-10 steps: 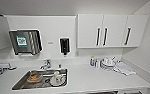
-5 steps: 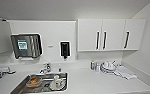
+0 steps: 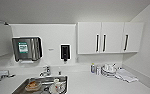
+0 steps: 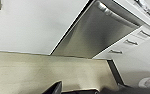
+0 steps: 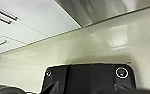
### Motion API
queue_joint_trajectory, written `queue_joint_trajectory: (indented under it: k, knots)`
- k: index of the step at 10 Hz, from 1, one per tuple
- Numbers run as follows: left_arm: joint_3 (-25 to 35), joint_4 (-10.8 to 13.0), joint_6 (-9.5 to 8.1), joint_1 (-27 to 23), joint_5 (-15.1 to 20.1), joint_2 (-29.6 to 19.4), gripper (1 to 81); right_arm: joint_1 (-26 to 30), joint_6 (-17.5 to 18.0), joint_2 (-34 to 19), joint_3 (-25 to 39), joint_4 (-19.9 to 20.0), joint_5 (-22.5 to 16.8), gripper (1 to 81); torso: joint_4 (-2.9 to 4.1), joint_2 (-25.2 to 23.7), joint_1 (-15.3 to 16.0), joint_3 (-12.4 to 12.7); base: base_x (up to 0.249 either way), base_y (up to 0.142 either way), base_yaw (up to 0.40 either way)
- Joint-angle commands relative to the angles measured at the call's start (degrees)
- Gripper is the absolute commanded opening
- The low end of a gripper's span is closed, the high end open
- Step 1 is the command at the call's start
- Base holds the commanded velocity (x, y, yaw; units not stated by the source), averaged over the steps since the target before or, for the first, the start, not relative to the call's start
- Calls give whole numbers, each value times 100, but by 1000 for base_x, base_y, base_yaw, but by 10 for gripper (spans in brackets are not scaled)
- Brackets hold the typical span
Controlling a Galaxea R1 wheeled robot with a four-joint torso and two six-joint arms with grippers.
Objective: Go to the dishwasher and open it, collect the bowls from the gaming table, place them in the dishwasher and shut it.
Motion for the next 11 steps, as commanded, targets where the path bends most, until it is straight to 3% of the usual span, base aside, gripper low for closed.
queue_joint_trajectory:
  k: [1, 6, 7, 8, 11]
  knots:
    - [575, 384, -295, -541, 594, -439, 811, 647, 37, -719, 548, 266, -248, 811, 0, -562, 362, -530, 0, 0, 0]
    - [821, 384, -295, -647, 612, -808, 811, 954, 46, -1107, 1094, 346, -248, 811, 0, -1458, 937, -1362, 0, 0, 0]
    - [883, 384, -295, -673, 612, -870, 811, 998, 46, -1124, 1155, 346, -248, 811, 0, -1648, 1060, -1003, 0, 0, 0]
    - [944, 384, -295, -734, 612, -957, 811, 1007, 46, -1124, 1182, 337, -248, 811, 0, -1834, 1180, -1178, 0, 0, 0]
    - [1329, 384, -295, -1024, 594, -1457, 811, 1025, 46, -1098, 1191, 337, -248, 811, 0, -2284, 1468, -1320, 0, 0, 0]
